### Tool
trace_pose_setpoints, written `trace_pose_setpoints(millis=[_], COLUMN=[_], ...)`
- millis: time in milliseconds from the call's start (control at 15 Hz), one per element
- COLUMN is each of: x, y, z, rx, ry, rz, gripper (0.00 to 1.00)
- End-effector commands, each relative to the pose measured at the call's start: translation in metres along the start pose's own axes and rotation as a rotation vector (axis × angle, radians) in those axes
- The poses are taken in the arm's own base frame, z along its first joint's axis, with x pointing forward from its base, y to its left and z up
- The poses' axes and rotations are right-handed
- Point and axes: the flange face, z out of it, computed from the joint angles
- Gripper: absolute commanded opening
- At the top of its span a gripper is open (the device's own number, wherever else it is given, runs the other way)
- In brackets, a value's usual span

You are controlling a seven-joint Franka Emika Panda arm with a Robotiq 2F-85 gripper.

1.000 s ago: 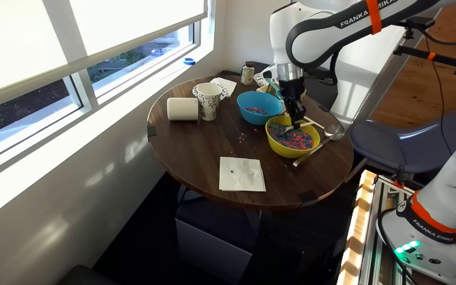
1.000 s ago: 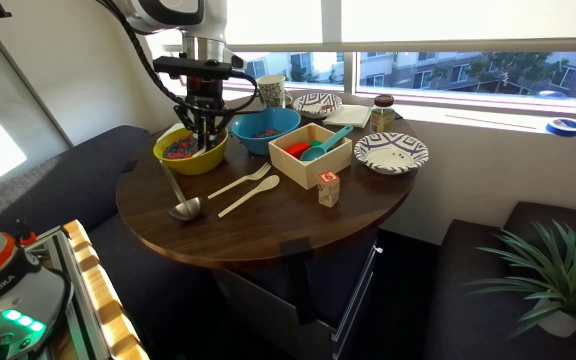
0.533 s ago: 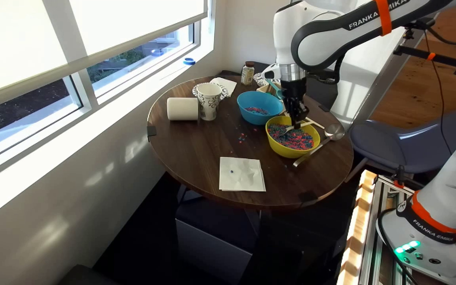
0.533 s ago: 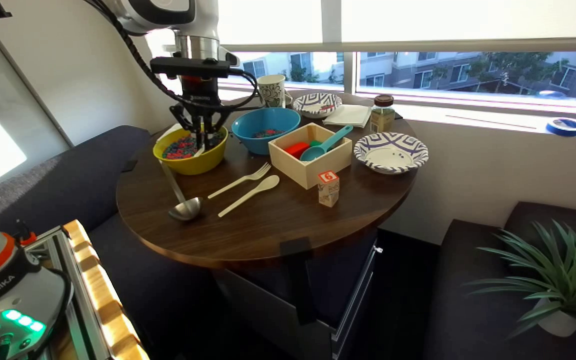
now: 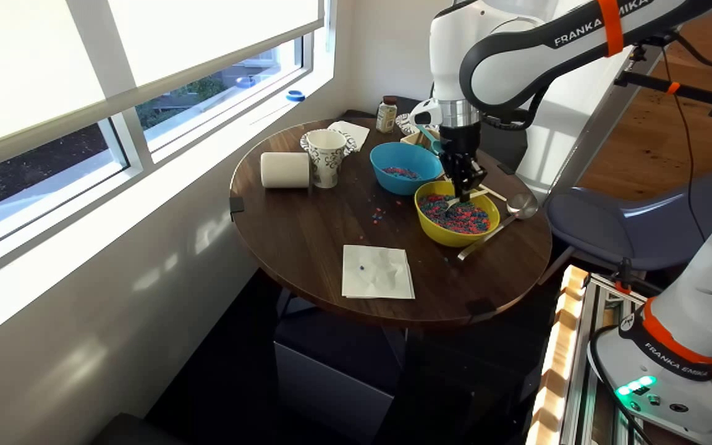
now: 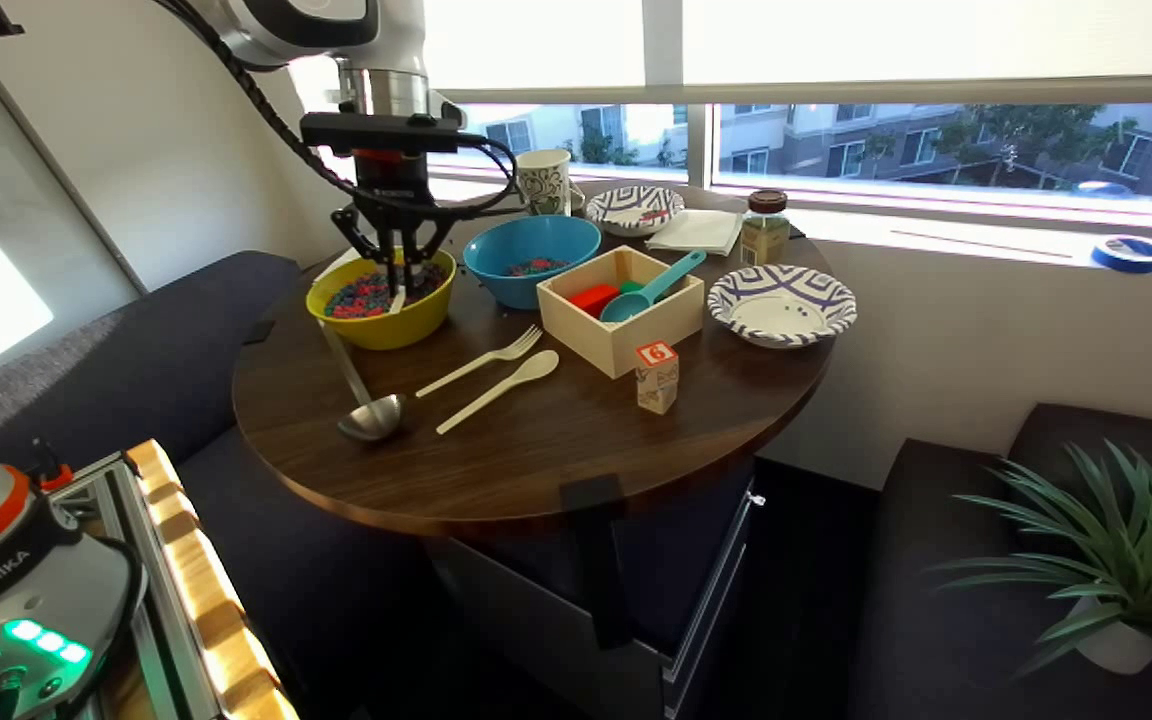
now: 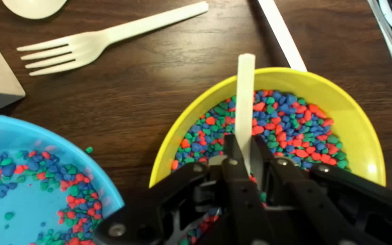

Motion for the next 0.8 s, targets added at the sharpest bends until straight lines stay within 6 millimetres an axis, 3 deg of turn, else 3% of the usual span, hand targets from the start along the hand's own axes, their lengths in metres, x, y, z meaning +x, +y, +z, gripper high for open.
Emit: trace_pose_setpoints(millis=[0,733], x=[-0.004,-0.024], y=[-0.010,-0.006], z=[-0.001,-0.040], rx=[-0.026,-0.049], ry=[0.040,0.161], rz=[-0.045,0.007], gripper=[0.03,0.03])
